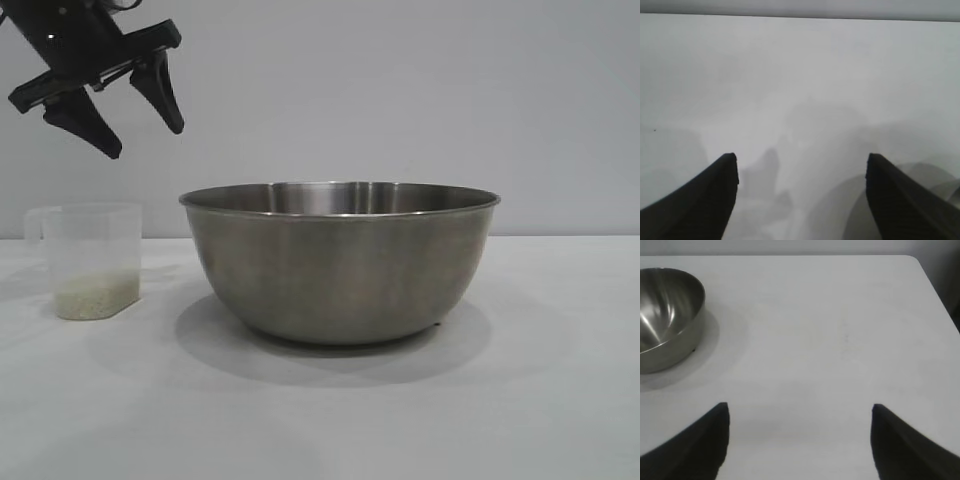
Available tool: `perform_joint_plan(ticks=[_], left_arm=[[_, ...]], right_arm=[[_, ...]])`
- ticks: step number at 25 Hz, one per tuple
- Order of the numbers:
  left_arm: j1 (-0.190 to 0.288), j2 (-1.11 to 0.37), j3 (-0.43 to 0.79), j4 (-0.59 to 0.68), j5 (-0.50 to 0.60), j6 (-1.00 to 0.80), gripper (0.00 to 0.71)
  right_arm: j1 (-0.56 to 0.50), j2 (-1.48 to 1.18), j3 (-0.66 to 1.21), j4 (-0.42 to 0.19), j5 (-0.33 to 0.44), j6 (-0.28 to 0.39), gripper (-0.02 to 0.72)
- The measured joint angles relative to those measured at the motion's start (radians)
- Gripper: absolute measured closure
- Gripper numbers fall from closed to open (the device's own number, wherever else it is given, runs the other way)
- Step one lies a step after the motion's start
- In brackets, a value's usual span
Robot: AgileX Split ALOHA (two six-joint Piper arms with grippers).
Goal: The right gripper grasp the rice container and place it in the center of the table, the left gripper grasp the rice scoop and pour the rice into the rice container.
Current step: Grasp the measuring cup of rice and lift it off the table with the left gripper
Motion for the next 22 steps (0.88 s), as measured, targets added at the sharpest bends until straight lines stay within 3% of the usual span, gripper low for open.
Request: perform_joint_plan(ticks=[7, 12, 18, 22], left_arm=[[0.0, -0.158, 0.0, 0.125, 0.101, -0.016, 0.238], [0.0, -0.31, 0.0, 0.258, 0.207, -0.125, 0.238], [0.0, -0.484, 0.0, 0.305, 0.314, -0.164, 0.238], [0.0, -0.612, 0.0, 0.356, 0.442, -0.197, 0.238]], right_arm=[[0.0, 0.0, 0.0, -0.002, 0.0, 0.0, 0.204], [0.0, 0.0, 0.0, -0.002, 0.0, 0.0, 0.204], [0.0, 0.0, 0.0, -0.002, 0.0, 0.0, 0.204], [0.0, 0.0, 0.0, -0.002, 0.0, 0.0, 0.204]])
